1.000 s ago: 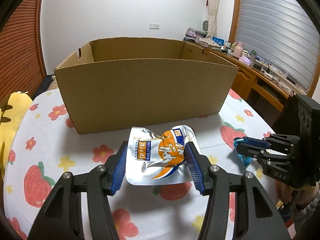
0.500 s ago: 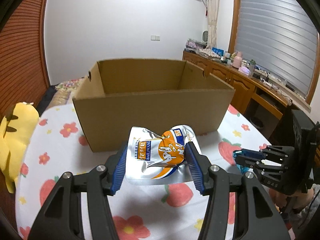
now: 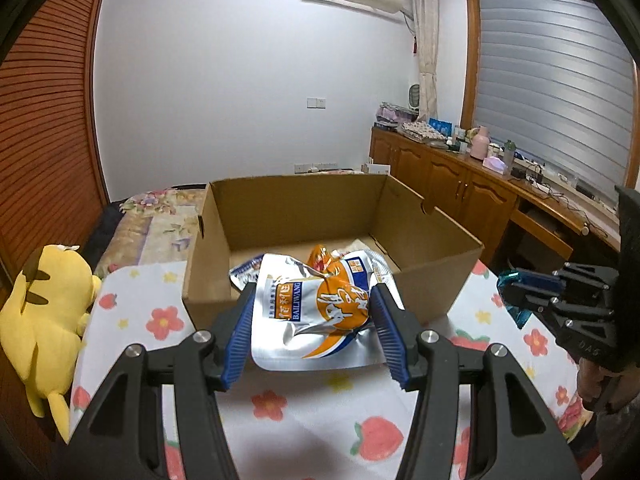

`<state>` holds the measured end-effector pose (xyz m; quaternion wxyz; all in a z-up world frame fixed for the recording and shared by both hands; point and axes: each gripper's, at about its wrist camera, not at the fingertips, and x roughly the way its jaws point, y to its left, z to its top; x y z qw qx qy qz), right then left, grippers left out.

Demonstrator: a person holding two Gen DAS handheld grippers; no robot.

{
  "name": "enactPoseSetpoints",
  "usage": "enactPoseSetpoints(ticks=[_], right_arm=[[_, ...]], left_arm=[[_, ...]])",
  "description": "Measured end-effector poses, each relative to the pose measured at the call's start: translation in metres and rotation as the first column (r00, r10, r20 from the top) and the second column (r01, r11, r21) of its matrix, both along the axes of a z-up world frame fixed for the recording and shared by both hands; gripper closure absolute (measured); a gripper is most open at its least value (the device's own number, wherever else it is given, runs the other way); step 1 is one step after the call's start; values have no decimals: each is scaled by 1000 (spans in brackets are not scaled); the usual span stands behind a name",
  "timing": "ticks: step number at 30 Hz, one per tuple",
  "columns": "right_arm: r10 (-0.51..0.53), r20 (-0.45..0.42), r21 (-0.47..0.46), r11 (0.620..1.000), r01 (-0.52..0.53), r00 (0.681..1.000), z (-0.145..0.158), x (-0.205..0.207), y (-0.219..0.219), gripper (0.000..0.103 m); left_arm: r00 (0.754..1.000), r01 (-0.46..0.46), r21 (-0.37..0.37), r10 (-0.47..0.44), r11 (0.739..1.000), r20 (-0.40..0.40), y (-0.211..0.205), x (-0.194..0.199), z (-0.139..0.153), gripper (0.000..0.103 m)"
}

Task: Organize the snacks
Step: 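Lift both snacks over the box and lower them inside, then open both grippers to release the packet and candy into the box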

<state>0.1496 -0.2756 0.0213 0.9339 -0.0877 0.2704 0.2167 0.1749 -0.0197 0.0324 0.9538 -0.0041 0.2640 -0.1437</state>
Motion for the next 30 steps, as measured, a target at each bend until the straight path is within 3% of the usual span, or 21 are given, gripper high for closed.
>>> enactPoseSetpoints(ticks=[7,16,30], right_arm=[[14,22,10,1000,-15,1000,22,25,11,86],[4,29,10,1000,-5,1000,32,56,20,86],[-37,-6,23,999,37,999,31,105,28,86]], left_arm=[[1000,-13,-15,13,1000,0,6,22,9,48],[999,-50,20,50,999,-8,6,50,6,48],[992,-90,14,91,996,-89,11,85,-22,48]])
